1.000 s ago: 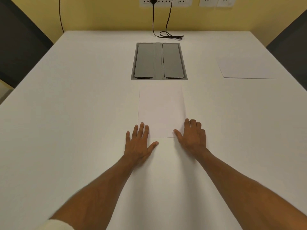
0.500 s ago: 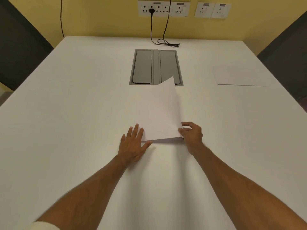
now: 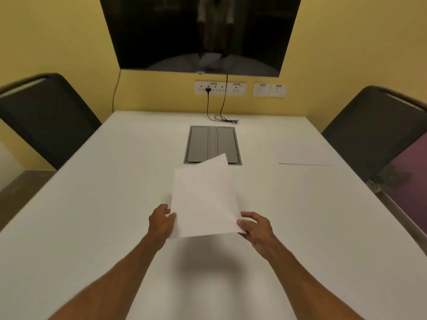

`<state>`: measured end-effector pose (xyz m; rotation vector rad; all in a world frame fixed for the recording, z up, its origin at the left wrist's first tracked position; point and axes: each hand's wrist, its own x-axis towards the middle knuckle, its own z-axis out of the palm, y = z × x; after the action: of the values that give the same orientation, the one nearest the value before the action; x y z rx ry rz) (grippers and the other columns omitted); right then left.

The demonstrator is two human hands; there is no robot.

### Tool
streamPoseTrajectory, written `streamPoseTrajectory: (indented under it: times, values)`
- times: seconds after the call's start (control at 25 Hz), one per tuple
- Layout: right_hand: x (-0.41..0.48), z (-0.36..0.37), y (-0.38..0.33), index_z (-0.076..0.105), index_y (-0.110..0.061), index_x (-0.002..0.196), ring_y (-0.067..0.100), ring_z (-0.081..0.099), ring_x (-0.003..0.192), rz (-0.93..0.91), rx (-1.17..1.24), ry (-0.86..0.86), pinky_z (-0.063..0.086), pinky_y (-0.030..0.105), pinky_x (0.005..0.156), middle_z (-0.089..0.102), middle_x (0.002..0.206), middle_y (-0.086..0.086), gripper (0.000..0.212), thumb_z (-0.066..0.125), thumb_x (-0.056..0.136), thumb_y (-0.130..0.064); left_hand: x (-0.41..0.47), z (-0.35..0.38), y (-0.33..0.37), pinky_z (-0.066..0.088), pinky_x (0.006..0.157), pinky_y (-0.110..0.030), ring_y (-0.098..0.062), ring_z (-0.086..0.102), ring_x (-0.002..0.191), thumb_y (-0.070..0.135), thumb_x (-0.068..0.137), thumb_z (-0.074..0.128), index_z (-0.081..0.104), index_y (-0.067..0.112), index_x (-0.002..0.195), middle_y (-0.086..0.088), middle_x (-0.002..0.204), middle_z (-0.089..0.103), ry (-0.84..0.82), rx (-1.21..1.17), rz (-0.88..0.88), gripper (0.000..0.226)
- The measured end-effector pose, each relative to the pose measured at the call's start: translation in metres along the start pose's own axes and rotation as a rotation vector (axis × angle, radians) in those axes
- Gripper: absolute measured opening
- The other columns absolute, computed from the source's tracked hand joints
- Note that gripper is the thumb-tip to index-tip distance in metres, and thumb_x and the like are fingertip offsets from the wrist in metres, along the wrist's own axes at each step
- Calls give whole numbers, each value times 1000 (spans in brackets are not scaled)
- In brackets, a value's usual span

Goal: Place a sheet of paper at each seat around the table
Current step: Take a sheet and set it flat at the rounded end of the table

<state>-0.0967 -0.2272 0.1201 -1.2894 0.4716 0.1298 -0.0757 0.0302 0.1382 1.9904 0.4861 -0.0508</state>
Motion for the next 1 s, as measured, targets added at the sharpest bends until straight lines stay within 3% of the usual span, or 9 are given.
streamPoseTrajectory:
  times: [0.12, 0.2, 0.4, 0.52, 0.64, 0.76, 1.0]
  values:
    - [-41, 4, -19, 65, -5, 94, 26, 66, 80, -6, -5, -52, 58, 27, 60, 67, 97, 18, 19, 63, 82, 10, -33, -36, 17, 47, 74, -30, -28, 58, 89, 3, 87, 61, 66, -2, 99, -20, 102, 66, 21, -208, -92, 14]
    - [-67, 8, -28, 64, -3, 98, 26, 66, 80, -7, -16, -87, 59, 28, 62, 67, 98, 19, 20, 63, 83, 10, -58, -56, 27, 44, 64, -28, -27, 57, 77, -2, 88, 59, 67, 7, 78, -13, 86, 66, -2, -322, -99, 15]
    - [-121, 25, -51, 62, 0, 108, 24, 66, 76, -3, -108, -165, 57, 32, 64, 68, 92, 17, 28, 67, 82, 6, -116, -105, 38, 49, 83, -42, -32, 62, 85, -10, 86, 55, 65, -4, 103, -16, 93, 66, 60, -496, -117, 20]
    - [-145, 49, -62, 64, 0, 107, 24, 66, 75, -21, -206, -198, 53, 30, 63, 70, 92, 15, 28, 70, 80, 3, -147, -134, 31, 51, 83, -41, -32, 63, 83, -11, 86, 54, 64, -5, 105, -16, 91, 67, 76, -547, -102, 22]
    - [-169, 80, -64, 65, 2, 104, 22, 65, 72, -54, -272, -219, 51, 28, 59, 70, 90, 14, 25, 71, 80, 1, -178, -167, 19, 55, 72, -35, -27, 65, 75, -10, 87, 55, 63, -5, 106, -14, 87, 67, 86, -578, -101, 21]
    - [-195, 111, -56, 64, 2, 101, 21, 65, 69, -75, -305, -267, 50, 27, 55, 69, 82, 11, 22, 70, 81, 2, -204, -206, 3, 54, 65, -31, -26, 64, 76, -9, 88, 56, 61, -5, 109, -16, 97, 66, 138, -588, -120, 22]
    - [-262, 179, -28, 63, 4, 104, 24, 65, 70, -58, -326, -406, 52, 28, 57, 68, 84, 15, 25, 69, 80, 5, -259, -296, -37, 52, 74, -33, -29, 62, 87, -7, 88, 58, 59, -7, 116, -16, 102, 64, 231, -575, -142, 28]
